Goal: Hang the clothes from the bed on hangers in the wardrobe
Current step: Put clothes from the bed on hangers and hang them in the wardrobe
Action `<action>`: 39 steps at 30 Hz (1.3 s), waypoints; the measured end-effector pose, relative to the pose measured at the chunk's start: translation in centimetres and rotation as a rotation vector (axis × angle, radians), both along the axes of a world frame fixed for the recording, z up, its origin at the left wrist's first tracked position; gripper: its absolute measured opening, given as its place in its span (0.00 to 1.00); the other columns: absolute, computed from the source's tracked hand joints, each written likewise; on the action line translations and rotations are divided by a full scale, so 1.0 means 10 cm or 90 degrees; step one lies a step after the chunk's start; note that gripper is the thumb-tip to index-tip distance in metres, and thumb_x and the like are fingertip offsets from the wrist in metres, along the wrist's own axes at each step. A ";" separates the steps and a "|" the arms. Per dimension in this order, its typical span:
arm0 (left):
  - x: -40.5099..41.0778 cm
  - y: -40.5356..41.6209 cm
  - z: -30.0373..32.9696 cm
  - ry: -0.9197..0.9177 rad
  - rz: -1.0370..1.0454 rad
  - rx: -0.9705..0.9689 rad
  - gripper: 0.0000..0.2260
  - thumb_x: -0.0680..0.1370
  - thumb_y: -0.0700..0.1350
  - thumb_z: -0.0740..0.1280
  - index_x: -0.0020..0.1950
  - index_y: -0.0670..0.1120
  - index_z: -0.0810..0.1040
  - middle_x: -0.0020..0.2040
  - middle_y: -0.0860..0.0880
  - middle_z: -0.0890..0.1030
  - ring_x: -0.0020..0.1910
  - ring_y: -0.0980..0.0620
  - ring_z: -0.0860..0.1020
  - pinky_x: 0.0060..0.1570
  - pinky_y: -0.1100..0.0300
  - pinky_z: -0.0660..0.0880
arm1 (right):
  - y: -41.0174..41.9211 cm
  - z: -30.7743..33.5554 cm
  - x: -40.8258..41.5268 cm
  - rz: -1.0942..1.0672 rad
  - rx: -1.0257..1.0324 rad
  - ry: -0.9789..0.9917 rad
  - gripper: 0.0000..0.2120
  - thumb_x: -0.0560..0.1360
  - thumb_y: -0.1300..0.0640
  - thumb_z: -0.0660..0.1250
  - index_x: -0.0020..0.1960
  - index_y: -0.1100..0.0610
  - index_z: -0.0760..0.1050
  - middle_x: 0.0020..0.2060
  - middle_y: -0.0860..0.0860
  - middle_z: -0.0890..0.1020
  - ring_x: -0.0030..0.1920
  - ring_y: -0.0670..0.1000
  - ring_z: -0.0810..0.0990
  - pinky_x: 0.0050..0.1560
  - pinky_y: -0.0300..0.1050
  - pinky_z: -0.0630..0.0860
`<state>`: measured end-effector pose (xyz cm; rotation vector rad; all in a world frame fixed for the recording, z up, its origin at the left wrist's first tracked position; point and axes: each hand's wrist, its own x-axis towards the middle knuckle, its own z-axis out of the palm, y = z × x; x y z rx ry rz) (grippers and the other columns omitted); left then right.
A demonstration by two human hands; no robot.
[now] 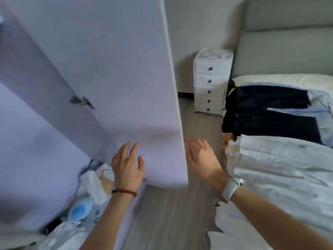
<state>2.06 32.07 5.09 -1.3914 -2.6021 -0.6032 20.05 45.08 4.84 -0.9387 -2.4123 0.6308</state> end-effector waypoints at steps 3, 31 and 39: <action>-0.69 -0.86 0.09 -0.026 0.149 0.046 0.22 0.70 0.48 0.54 0.55 0.38 0.79 0.55 0.36 0.79 0.52 0.37 0.78 0.49 0.43 0.75 | -0.47 0.11 -0.94 0.117 -0.009 0.038 0.20 0.74 0.57 0.55 0.61 0.62 0.74 0.56 0.59 0.79 0.58 0.62 0.76 0.59 0.56 0.73; -2.26 -4.77 1.18 -0.155 0.866 0.056 0.28 0.81 0.48 0.53 0.76 0.49 0.42 0.77 0.52 0.42 0.75 0.48 0.46 0.70 0.46 0.53 | -5.25 1.33 -5.25 0.684 -0.671 -0.119 0.05 0.77 0.63 0.55 0.47 0.57 0.69 0.34 0.51 0.72 0.31 0.48 0.73 0.30 0.40 0.72; -2.34 -4.69 0.88 -0.191 0.872 0.046 0.28 0.81 0.47 0.53 0.75 0.51 0.39 0.76 0.53 0.41 0.75 0.47 0.45 0.71 0.46 0.53 | -5.02 1.33 -5.41 0.593 -0.449 0.147 0.14 0.76 0.63 0.54 0.50 0.64 0.78 0.48 0.63 0.80 0.49 0.62 0.77 0.46 0.46 0.70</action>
